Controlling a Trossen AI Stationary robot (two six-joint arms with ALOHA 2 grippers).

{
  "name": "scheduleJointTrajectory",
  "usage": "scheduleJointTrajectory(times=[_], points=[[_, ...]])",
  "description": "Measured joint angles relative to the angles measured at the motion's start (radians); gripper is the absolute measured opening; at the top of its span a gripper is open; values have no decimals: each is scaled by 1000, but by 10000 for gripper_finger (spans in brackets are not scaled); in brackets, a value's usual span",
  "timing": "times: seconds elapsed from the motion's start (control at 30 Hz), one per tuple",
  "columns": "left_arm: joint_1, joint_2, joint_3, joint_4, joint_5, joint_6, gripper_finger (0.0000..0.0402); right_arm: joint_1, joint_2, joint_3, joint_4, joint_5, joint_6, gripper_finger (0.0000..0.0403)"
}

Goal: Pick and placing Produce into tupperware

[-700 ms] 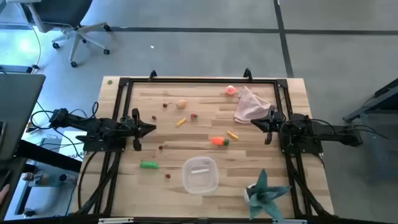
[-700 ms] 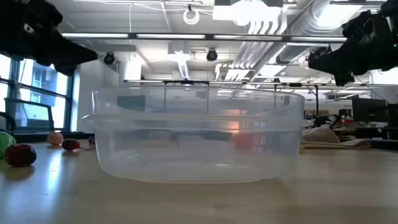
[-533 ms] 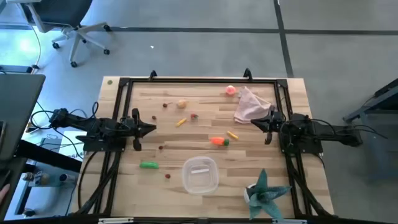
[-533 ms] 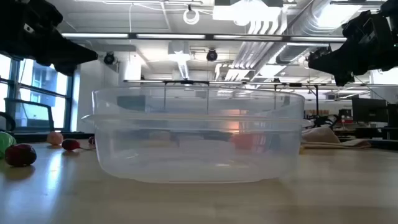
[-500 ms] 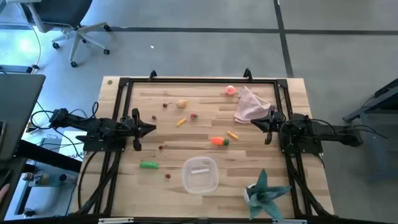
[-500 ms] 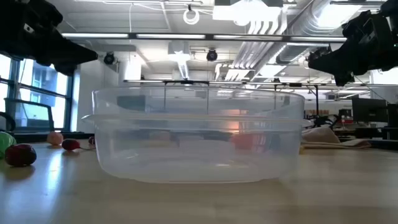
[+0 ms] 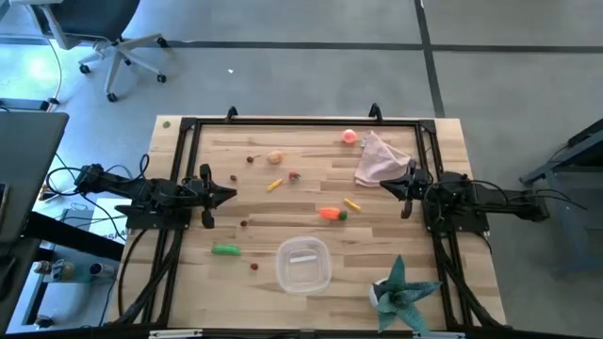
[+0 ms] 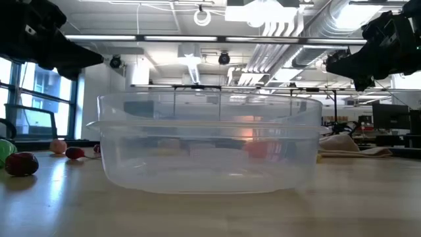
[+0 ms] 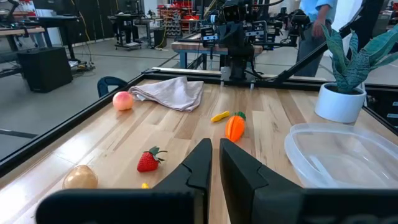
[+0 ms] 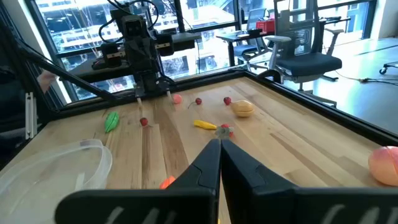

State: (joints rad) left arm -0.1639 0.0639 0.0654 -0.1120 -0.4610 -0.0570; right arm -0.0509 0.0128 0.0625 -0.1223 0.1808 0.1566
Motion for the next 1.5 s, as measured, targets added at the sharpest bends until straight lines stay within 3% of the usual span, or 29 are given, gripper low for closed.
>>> scheduleJointTrajectory(times=[1.27,1.5], points=[[0,0,0,0,0,0,21,0,0,0,0,0,0,2],[0,0,0,109,-17,92,21,0,0,0,0,0,0,2]])
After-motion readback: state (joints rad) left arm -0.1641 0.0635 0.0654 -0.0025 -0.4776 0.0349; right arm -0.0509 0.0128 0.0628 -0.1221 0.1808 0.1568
